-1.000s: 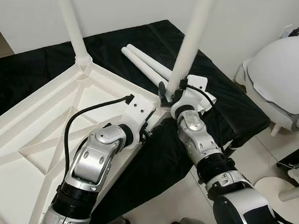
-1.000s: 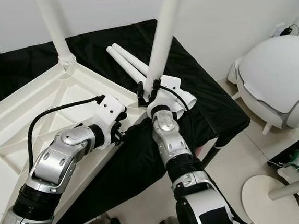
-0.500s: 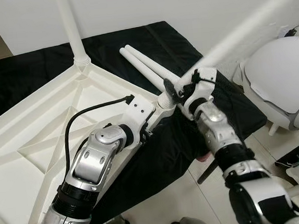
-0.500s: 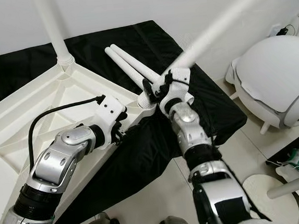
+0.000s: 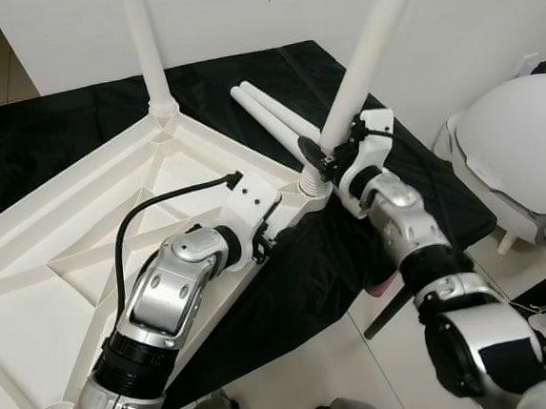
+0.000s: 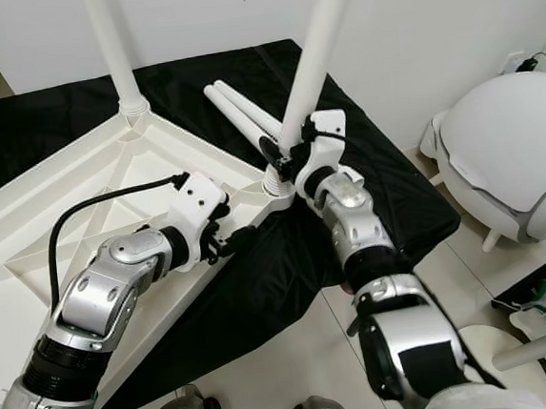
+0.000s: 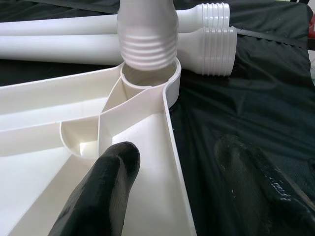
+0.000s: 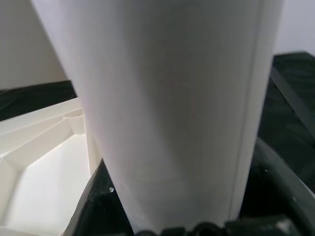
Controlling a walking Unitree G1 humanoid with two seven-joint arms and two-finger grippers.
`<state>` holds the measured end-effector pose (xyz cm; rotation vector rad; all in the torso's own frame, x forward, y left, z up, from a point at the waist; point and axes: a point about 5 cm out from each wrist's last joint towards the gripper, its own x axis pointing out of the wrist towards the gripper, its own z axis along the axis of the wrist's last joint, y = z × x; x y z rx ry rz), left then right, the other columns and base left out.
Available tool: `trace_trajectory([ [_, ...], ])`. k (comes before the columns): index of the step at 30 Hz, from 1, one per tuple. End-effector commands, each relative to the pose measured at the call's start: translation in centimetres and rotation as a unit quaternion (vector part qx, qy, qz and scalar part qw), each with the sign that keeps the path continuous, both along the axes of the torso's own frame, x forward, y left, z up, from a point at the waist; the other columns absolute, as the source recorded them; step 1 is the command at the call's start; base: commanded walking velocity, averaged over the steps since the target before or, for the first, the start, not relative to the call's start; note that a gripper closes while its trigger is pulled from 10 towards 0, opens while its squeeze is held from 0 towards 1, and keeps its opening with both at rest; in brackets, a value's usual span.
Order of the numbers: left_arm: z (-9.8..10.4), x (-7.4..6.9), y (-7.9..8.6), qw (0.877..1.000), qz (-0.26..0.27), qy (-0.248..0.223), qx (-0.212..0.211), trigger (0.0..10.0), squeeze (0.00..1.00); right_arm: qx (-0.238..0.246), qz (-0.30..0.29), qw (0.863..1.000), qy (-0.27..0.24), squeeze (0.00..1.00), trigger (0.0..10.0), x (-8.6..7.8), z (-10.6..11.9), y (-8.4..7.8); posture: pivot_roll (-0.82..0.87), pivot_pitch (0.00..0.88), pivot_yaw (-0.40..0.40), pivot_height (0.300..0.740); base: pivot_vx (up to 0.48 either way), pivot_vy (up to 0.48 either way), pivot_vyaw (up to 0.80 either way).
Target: Building children table
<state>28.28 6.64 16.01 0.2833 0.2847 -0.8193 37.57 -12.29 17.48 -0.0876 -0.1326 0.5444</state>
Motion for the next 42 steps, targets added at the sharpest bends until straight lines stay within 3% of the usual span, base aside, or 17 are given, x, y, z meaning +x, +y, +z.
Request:
trace_trajectory([
  [1, 0.1, 0.4, 0.3, 1.000, 0.023, -0.008, 0.009, 10.0, 0.00, -0.015, 0.015, 1.000, -0.004, 0.00, 10.0, -0.1, -0.1, 0.4, -0.03, 0.000, -0.021, 0.740, 0.000, 0.000, 0.00],
  [7, 0.1, 0.4, 0.3, 1.000, 0.025, -0.009, 0.009, 10.0, 0.00, -0.051, 0.041, 0.997, -0.038, 0.00, 10.0, -0.6, 0.2, 0.0, -0.03, 0.000, -0.023, 0.740, 0.000, 0.000, 0.00],
  [10, 0.1, 0.4, 0.2, 1.000, 0.025, -0.008, 0.007, 10.0, 0.00, -0.071, 0.075, 0.992, -0.066, 0.00, 10.0, -1.5, -0.2, 0.6, -0.03, 0.000, -0.024, 0.740, 0.000, 0.000, 0.00],
  [17, 0.0, 0.3, 0.1, 1.000, 0.023, -0.007, 0.005, 10.0, 0.00, -0.083, 0.100, 0.989, -0.069, 0.00, 10.0, -2.4, -1.3, 1.3, -0.03, 0.000, -0.023, 0.740, 0.000, 0.000, 0.00],
  [23, 0.0, 0.3, 0.1, 1.000, 0.023, -0.006, 0.005, 10.0, 0.00, -0.086, 0.087, 0.991, -0.057, 0.00, 10.0, -2.5, -2.5, 1.3, -0.03, 0.003, -0.021, 0.740, 0.000, 0.000, 0.00],
  [26, 0.0, 0.2, 0.2, 1.000, 0.022, -0.005, 0.005, 10.0, 0.00, -0.063, 0.039, 0.996, -0.041, 0.00, 10.0, -1.8, -2.6, 0.5, -0.03, 0.005, -0.017, 0.740, 0.000, 0.000, 0.00],
  [34, 0.0, 0.0, 0.3, 1.000, 0.021, -0.004, 0.008, 10.0, 0.00, -0.041, -0.005, 0.999, -0.016, 0.00, 10.0, -1.1, -2.8, -0.4, -0.02, 0.009, -0.015, 0.740, 0.000, 0.000, 0.00],
  [42, -0.1, -0.1, 0.3, 1.000, 0.022, -0.002, 0.008, 10.0, 0.00, -0.040, 0.009, 0.999, -0.011, 0.00, 10.0, -1.5, -3.5, 0.3, -0.02, 0.011, -0.014, 0.740, 0.000, 0.000, 0.00],
])
